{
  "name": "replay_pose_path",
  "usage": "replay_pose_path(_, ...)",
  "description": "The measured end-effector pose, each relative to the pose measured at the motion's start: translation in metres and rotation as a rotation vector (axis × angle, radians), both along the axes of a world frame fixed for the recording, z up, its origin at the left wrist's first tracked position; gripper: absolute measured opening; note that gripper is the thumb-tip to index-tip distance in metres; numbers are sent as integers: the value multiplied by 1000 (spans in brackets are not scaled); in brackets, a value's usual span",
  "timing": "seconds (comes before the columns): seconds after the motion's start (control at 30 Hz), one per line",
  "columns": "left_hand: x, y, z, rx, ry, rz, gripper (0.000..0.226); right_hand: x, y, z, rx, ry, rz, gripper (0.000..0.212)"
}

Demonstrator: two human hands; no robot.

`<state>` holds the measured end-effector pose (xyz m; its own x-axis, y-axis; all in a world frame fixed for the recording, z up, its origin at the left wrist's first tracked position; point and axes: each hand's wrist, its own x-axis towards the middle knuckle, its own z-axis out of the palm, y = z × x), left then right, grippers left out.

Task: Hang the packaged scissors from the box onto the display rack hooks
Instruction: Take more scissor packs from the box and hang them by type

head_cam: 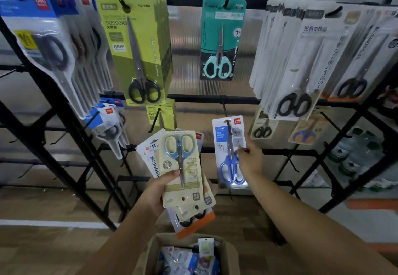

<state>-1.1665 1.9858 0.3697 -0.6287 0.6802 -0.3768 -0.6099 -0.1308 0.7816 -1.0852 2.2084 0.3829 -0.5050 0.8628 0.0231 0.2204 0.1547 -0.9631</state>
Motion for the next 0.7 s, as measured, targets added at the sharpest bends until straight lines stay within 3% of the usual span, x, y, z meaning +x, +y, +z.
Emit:
replay_pose_path(0.17, 6, 1, 10, 6, -13, 25, 66, -11, -9, 18, 75, -298, 265, 44)
replay_pose_path(0.33, 16, -3, 15, 28, -26, 109, 52, 13, -66, 28, -64, -101, 418, 17)
replay_pose_path(0.43, 24, -3, 23, 87, -24, 112, 51, 22, -92, 38, -148, -107, 601, 21)
replay_pose_path(0.6, 36, -7, 35, 142, -33, 173, 63, 29, -99, 53, -220, 107, 390, 11)
replay_pose_path(0.7, 40, -7, 40, 128, -57, 169, 62, 35, -96, 58, -227, 197, 297, 17)
